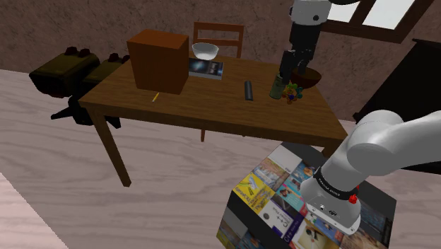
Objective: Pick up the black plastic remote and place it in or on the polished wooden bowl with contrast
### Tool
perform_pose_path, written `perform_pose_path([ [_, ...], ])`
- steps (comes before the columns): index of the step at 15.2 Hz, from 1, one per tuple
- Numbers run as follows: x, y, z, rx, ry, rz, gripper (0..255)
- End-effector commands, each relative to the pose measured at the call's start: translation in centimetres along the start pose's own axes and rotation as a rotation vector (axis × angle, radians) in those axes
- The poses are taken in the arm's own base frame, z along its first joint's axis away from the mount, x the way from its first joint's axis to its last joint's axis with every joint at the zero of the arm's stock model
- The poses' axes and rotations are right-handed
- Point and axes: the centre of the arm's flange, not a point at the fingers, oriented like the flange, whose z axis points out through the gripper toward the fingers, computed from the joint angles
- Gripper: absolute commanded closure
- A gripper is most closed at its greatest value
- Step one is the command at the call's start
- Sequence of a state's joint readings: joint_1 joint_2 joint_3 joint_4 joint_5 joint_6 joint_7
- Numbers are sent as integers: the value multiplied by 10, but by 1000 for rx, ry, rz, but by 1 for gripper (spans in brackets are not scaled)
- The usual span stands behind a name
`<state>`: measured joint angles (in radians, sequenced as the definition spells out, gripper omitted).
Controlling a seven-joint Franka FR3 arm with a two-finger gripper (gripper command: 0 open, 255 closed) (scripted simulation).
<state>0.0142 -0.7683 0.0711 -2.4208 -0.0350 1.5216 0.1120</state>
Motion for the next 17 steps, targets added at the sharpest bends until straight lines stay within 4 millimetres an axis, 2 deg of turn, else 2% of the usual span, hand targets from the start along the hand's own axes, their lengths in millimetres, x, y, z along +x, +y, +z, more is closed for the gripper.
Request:
perform_pose_path([
  [1, 0, 0, 0, 0, 0, 0, 0],
  [9, 97, 35, 44, 73, -34, 219, 0],
  [17, 184, 87, 93, 146, -69, 437, 0],
])
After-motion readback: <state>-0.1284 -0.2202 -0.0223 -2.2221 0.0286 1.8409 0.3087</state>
